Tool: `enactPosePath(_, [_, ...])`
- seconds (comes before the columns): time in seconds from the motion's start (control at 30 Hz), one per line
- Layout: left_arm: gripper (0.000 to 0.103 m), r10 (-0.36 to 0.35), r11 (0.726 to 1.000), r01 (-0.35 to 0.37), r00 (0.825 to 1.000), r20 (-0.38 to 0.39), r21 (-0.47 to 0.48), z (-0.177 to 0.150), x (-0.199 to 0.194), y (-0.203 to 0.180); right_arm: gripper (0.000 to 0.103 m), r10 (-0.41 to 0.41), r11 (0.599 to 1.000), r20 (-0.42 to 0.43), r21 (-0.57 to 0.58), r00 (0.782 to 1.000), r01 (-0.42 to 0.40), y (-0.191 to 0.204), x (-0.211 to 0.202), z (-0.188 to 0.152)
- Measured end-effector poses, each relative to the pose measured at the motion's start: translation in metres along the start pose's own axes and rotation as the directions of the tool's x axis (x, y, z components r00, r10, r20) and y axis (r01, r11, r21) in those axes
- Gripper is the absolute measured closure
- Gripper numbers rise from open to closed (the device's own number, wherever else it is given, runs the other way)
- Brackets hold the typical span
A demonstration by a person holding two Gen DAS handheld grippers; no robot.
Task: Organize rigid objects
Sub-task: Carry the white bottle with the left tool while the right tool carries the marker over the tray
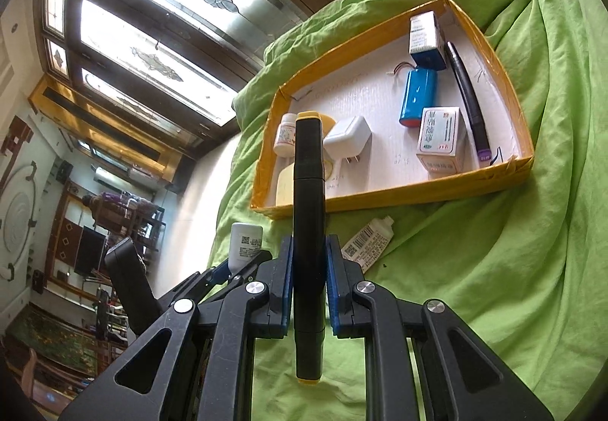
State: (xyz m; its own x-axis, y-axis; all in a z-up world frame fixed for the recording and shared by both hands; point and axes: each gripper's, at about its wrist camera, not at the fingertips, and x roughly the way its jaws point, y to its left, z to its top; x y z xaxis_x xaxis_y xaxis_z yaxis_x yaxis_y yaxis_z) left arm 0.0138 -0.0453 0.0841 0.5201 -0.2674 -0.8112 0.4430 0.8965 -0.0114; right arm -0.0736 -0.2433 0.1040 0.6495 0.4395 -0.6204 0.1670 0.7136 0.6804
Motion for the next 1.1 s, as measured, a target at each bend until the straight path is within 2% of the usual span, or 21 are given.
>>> enactPosePath(0.47, [0.071, -0.006, 1.000, 0.005, 0.999, 0.041, 0.023, 0.047, -0.024, -0.030, 0.089, 0.032, 0.999, 0.079, 0.016, 0.996, -0.033, -0.014, -0.025, 0.020])
enactPosePath(0.57, [0.071, -0.002, 1.000, 0.001, 0.999, 0.041, 0.022, 0.057, -0.023, -0.029, 0.089, 0.018, 0.999, 0.129, 0.025, 0.991, -0.021, -0.023, -0.040, 0.034])
enactPosePath(0.7, [0.071, -0.005, 1.000, 0.005, 0.999, 0.034, 0.005, 0.071, -0.018, -0.024, 0.089, -0.039, 0.998, 0.214, 0.054, 0.976, 0.028, -0.037, -0.061, 0.056])
enactPosePath(0.9, [0.071, -0.025, 1.000, 0.025, 1.000, -0.014, -0.002, 0.086, 0.007, -0.022, 0.089, -0.010, 0.996, 0.160, 0.087, 0.987, -0.004, -0.038, -0.037, 0.069])
enactPosePath(1.1, [0.071, -0.096, 0.995, 0.095, 0.988, -0.124, -0.016, 0.084, 0.047, -0.030, 0.089, -0.034, 0.997, 0.081, 0.073, 0.996, 0.028, -0.038, -0.006, 0.081])
